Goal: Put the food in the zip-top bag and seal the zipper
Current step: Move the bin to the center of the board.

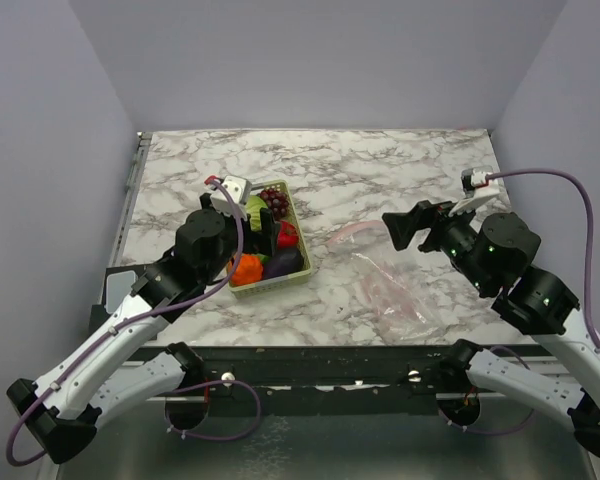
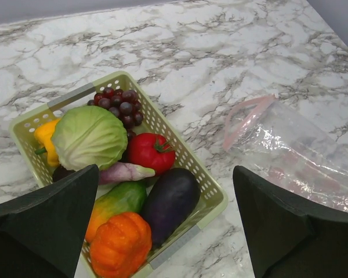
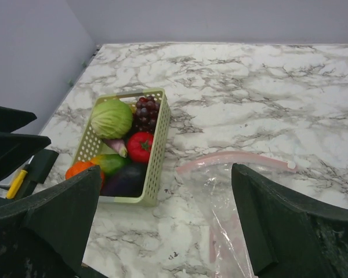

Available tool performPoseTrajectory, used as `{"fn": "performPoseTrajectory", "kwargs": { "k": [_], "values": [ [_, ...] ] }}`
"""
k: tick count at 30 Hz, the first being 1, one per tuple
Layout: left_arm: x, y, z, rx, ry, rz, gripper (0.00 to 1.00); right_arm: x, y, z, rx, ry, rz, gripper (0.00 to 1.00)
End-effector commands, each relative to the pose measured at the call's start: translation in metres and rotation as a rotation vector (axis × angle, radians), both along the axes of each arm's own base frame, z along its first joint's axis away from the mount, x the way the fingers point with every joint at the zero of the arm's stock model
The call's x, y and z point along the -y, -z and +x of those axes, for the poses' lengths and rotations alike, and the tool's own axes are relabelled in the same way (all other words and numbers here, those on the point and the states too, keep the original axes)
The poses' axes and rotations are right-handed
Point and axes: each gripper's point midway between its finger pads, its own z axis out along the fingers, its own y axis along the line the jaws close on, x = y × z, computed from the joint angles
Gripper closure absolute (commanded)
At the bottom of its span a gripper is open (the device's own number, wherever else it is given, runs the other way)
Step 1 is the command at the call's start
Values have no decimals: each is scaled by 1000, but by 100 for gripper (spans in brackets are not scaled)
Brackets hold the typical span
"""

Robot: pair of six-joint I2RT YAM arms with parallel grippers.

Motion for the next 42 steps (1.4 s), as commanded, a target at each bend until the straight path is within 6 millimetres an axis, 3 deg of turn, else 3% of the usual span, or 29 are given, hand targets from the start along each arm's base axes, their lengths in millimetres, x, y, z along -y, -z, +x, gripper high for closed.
{"fn": "performPoseTrajectory", "kwargs": {
  "k": [1, 10, 22, 34, 42],
  "values": [
    [-12, 11, -3, 7, -35, 16, 1, 6, 19, -2, -45, 18, -47, 0],
    [-13, 24, 0, -23, -50, 62, 1, 11, 34, 0, -74, 39, -113, 0],
    [-15, 27, 0, -32, -53, 71, 1, 9, 63, 0, -167, 21, -227, 0],
    [-26, 25, 1, -20, -107, 85, 1, -31, 106, 3, -339, -129, -331, 5],
    [-39, 24, 3, -15, -175, 96, 1, -55, 116, 13, -386, -178, -337, 11]
  ]
}}
